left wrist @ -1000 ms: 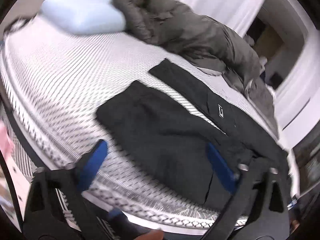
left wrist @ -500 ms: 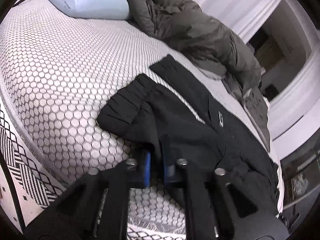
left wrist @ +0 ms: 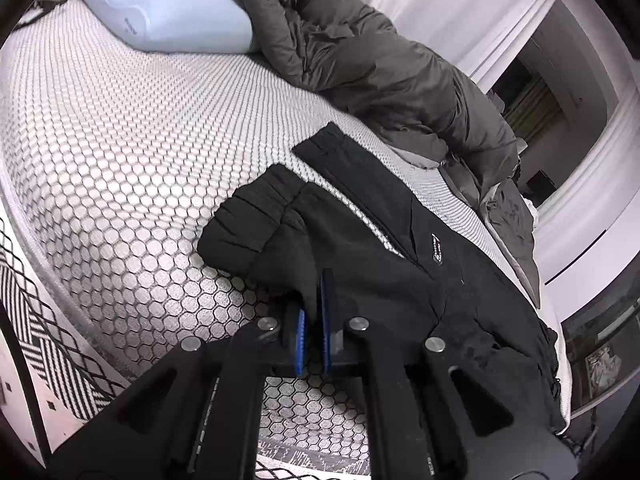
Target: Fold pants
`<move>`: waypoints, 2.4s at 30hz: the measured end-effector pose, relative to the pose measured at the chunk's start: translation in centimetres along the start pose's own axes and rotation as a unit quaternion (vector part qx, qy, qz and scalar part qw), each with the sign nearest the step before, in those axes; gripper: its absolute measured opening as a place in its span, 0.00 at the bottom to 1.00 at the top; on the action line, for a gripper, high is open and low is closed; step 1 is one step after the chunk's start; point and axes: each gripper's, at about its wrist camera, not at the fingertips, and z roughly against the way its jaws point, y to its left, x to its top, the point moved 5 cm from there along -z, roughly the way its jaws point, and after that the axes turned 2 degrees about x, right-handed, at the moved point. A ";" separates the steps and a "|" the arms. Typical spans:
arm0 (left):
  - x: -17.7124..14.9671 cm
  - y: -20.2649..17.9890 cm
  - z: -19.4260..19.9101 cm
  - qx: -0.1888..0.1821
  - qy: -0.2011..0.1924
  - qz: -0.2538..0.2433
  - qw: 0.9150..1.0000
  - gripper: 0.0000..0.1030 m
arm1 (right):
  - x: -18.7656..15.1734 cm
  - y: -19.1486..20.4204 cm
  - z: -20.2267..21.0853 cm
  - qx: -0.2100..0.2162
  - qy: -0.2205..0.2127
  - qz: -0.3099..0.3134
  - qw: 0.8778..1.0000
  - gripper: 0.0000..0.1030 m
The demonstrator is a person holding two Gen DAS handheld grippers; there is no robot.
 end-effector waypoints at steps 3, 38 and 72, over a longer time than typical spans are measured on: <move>0.3 -0.6 1.1 0.002 -0.013 -0.014 1.000 0.02 | -0.3 1.0 1.8 0.014 -0.021 0.013 1.000 0.10; 19.9 -16.0 -22.2 0.081 0.035 -0.085 0.992 0.80 | 23.2 16.2 -16.1 -0.088 -0.070 0.090 0.990 0.58; 2.5 -13.1 -19.3 -0.041 0.146 0.025 0.988 0.42 | 8.8 4.1 -12.3 0.051 0.055 -0.071 0.995 0.68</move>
